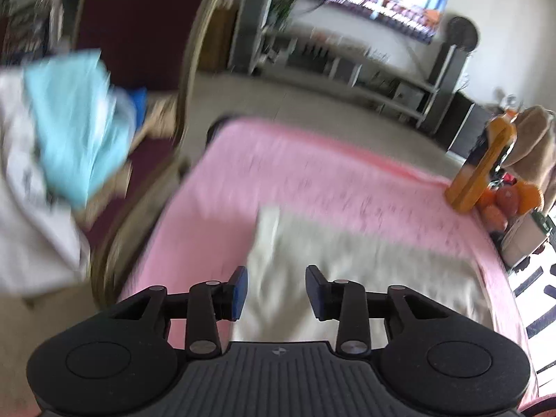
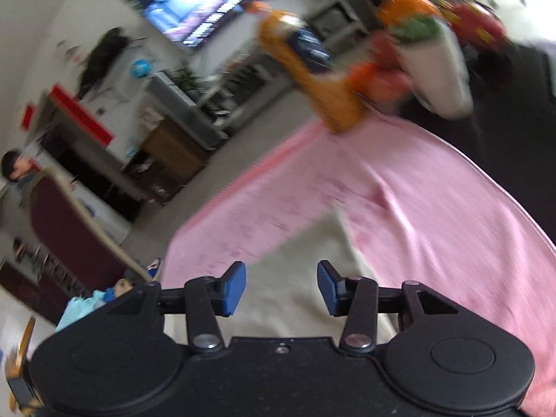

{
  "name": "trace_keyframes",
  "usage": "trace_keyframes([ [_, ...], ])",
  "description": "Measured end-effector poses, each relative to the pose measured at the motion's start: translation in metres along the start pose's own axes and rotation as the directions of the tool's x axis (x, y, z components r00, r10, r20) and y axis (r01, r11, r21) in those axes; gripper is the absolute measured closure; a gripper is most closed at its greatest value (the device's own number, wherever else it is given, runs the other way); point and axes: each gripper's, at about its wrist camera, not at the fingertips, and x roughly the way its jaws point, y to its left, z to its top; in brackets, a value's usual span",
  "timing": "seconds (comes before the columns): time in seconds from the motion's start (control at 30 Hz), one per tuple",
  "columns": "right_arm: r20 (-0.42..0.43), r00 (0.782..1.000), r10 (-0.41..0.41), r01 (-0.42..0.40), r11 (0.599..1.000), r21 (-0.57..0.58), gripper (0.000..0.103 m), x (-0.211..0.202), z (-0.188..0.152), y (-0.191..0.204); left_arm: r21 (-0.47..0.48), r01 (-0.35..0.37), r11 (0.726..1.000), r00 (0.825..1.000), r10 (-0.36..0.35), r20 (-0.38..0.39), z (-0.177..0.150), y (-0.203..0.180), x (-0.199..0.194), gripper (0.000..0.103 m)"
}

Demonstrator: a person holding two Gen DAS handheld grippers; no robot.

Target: Fold clothes

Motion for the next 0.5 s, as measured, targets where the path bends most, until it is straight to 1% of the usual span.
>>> trace_keyframes([
  [0.03,0.004,1.000,0.014,-0.013,1.000,-0.023,0.057,0.001,0.005,0.010,0.012,0.001,1.000,1.000,-0.001,0.014,0.009,-0.003,0.000,0.064],
  [0.13,0.043,0.998,0.048,-0.044,0.994,-0.105,0.056,0.014,0.024,0.034,0.055,-0.006,0.998,1.000,0.005,0.017,0.034,-0.011,0.015,0.062],
  [0.17,0.066,0.996,0.059,-0.050,0.990,-0.136,0.055,0.019,0.030,0.040,0.084,-0.006,0.996,1.000,0.005,0.011,0.041,-0.014,0.024,0.059],
  [0.2,0.080,0.995,0.066,-0.053,0.986,-0.157,0.051,0.026,0.035,0.042,0.112,-0.009,0.994,1.000,0.009,0.000,0.047,-0.016,0.035,0.058],
  [0.27,0.098,0.992,0.075,-0.056,0.981,-0.187,0.048,0.044,0.045,0.043,0.139,-0.024,0.990,0.999,0.030,-0.040,0.055,-0.016,0.062,0.057],
  [0.37,0.108,0.993,0.050,-0.028,0.981,-0.190,0.048,0.074,0.052,0.030,0.090,-0.040,0.995,0.994,0.049,-0.101,0.054,-0.006,0.104,0.058],
  [0.4,0.110,0.994,0.028,-0.008,0.985,-0.172,0.048,0.084,0.051,0.020,0.061,-0.048,0.997,0.992,0.055,-0.117,0.048,-0.003,0.115,0.058],
  [0.47,0.108,0.994,-0.018,0.032,0.992,-0.126,0.048,0.102,0.047,0.000,-0.009,-0.047,0.999,0.985,0.044,-0.166,0.037,0.006,0.132,0.058],
  [0.5,0.091,0.995,-0.049,0.057,0.994,-0.089,0.047,0.108,0.044,-0.011,-0.047,-0.055,0.997,0.978,0.044,-0.203,0.034,0.011,0.140,0.060],
])
